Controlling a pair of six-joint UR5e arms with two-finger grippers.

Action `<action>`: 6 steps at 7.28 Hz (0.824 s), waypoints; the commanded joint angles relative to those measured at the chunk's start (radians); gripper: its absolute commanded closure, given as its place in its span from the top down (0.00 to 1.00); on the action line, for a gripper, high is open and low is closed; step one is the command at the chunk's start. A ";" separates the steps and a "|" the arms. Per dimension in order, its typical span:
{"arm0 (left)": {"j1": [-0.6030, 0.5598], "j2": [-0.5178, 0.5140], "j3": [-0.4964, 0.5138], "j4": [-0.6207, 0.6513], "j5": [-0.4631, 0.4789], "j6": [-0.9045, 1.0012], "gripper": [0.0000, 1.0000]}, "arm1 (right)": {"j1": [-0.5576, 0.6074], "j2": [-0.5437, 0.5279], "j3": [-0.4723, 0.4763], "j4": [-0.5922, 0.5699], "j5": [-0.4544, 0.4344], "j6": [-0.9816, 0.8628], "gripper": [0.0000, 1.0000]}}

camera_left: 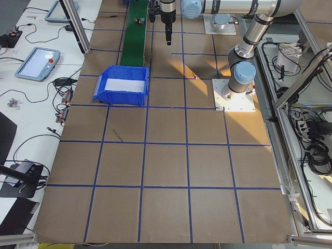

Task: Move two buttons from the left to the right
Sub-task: 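Bring the right gripper back over the conveyor above the red button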

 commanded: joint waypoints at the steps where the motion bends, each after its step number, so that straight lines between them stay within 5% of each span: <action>1: 0.000 0.000 0.000 0.000 0.000 0.000 1.00 | 0.006 0.018 0.005 0.002 0.004 0.007 1.00; 6: 0.000 0.000 0.000 0.002 0.000 0.000 1.00 | 0.005 0.049 0.011 0.010 0.001 0.007 1.00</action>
